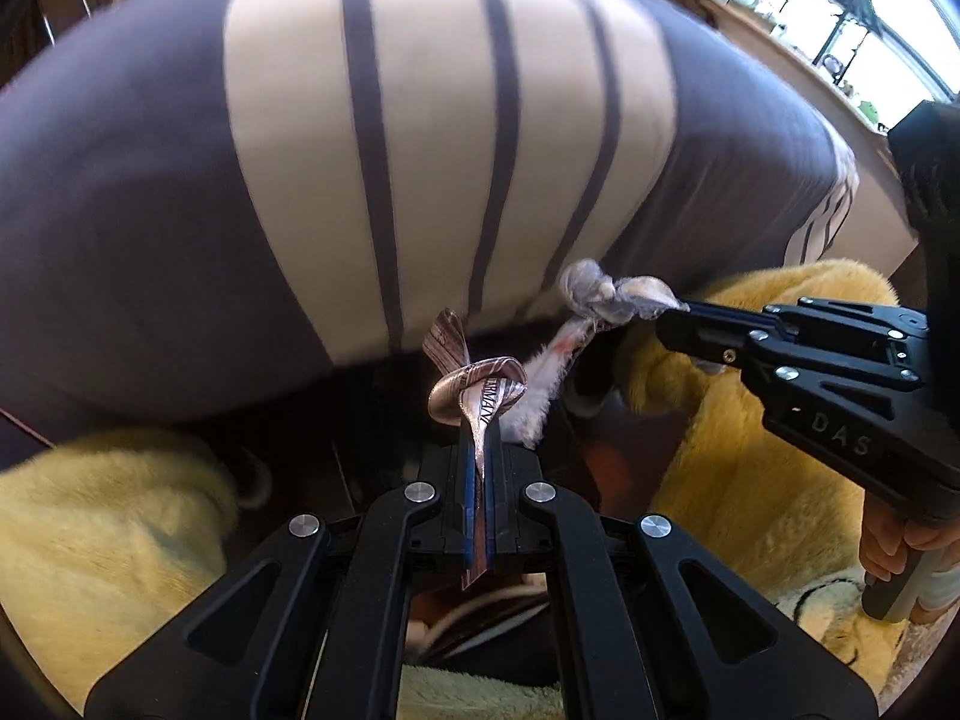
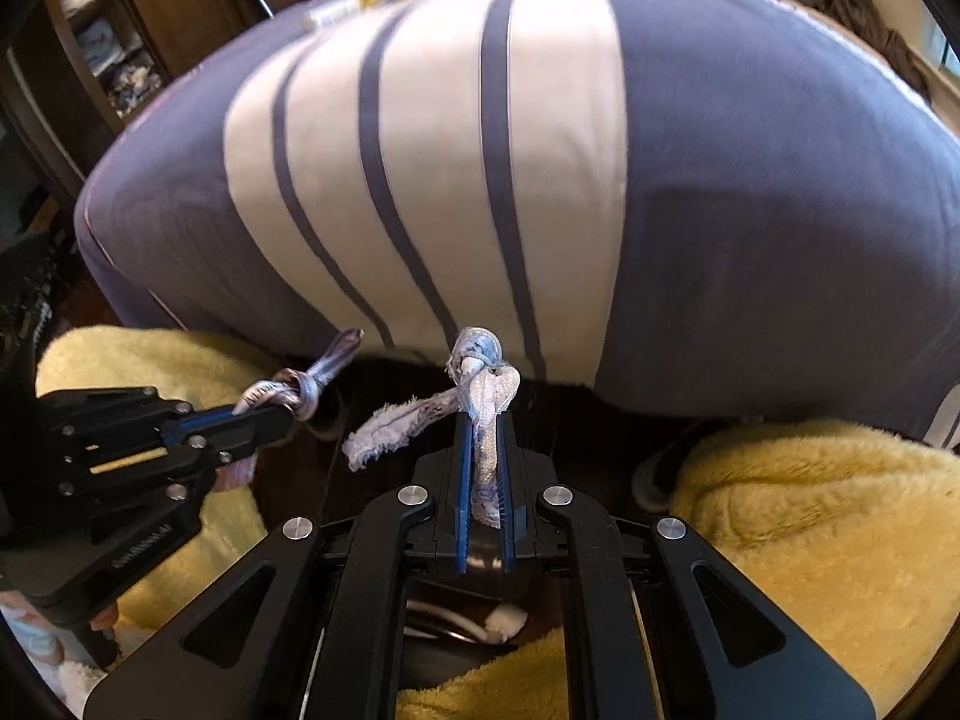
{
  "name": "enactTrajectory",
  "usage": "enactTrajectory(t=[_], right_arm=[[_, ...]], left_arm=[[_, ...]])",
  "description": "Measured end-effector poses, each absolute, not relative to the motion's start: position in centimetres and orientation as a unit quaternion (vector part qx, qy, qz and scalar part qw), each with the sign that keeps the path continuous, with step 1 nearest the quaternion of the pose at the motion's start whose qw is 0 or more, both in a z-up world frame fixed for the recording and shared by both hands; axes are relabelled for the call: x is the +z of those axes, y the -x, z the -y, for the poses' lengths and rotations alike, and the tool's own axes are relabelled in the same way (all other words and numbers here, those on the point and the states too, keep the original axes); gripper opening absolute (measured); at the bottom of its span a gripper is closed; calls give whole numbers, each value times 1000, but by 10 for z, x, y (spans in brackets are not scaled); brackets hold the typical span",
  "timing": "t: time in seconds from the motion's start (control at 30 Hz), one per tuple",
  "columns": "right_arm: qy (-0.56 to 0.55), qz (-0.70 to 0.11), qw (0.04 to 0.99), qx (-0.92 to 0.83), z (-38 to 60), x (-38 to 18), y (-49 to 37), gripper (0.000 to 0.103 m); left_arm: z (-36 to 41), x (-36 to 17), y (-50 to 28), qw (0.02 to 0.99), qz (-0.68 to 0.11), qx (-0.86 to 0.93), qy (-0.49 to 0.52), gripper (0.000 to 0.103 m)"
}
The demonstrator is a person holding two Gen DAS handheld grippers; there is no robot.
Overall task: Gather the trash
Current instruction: 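Carry the wrapper strip and knotted cloth down over the bin, then open both tools to drop the wrapper strip and cloth into the bin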
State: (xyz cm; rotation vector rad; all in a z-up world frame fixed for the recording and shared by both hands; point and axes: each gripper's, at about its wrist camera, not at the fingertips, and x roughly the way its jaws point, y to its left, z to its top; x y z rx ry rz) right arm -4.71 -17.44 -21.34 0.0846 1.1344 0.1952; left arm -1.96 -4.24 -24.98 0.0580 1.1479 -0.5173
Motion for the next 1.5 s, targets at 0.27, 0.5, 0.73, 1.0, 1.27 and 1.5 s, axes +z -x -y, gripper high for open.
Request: enactTrajectory(t=[0.27,0.5,0.73,1.0,1.27,1.5], right_arm=[[-61,-600,791,101,168,-262,32,9],[-72,-626,769,112,161,-280,19,12],[-85,-632,761,116,163,-282,9,14],[-86,-613,779,101,167,-266,9,42],[-72,-560,823,61,181,-228,18,97],[-67,-510,857,39,195,-185,28,99]], left_arm=[[47,-300,6,760,-598,-253,-11,1],[48,-322,-2,737,-626,-253,-1,3],[46,-325,2,732,-636,-246,1,13],[36,-313,5,750,-620,-230,1,46],[29,-278,10,787,-578,-216,-8,88],[20,-230,15,825,-524,-211,-15,95]])
